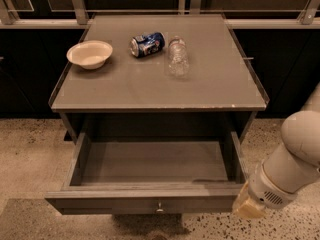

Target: Close top drawer

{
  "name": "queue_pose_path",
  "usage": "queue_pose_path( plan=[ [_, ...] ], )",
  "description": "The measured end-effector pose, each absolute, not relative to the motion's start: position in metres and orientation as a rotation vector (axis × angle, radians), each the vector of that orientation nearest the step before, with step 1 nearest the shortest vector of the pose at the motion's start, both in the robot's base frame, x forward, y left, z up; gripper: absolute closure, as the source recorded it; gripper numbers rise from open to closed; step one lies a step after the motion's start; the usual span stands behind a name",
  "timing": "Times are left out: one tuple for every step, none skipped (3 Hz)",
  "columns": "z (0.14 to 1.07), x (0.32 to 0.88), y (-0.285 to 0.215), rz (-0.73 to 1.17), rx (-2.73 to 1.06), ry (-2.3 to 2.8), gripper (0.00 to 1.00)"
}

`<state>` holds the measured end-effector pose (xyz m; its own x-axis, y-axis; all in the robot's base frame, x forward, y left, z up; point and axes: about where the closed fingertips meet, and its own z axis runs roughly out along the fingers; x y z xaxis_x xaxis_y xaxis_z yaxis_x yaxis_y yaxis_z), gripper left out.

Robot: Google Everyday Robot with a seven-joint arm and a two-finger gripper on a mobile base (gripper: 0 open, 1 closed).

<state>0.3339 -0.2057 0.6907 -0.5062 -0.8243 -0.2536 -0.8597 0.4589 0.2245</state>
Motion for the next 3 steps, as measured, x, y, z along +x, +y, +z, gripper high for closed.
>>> queue_pose_path(
  plan=[
    [0.713, 0.306, -0.217, 0.436, -1.470, 2.710, 1.00],
    [0.701, 0.273, -0.221, 0.519, -1.378, 2.730, 1.00],
    [0.656, 0.271, -0.206, 0.676, -1.285, 2.575, 1.00]
  ],
)
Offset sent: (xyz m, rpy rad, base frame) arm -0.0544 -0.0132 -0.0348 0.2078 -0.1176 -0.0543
